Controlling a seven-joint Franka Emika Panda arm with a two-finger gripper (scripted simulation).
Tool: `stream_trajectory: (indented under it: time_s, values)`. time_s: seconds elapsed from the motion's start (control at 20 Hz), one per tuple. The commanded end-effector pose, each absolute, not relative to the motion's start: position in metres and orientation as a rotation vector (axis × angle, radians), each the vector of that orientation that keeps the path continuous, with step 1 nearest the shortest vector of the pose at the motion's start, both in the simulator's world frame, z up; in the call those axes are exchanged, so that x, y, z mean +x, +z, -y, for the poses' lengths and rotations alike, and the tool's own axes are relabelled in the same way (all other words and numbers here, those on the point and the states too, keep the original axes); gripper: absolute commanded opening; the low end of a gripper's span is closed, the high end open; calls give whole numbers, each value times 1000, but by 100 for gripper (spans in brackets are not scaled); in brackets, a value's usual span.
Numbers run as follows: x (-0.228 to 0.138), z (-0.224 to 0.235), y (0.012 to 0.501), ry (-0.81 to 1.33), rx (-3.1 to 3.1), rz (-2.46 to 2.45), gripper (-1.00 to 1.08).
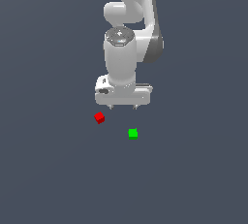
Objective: Stack the red cube on top of the green cube.
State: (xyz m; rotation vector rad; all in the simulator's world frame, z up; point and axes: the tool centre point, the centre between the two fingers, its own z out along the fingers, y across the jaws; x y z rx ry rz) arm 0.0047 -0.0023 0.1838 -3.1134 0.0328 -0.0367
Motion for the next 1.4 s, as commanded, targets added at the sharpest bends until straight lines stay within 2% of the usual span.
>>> stream_trajectory:
  time_s: [0.0,0.65,1.35]
  values:
    - [5,2,184,-37,-3113,-33,100]
    - [-7,17,168,-32,-3115,106,100]
    - [-32,65,123,-17,-3084,515,100]
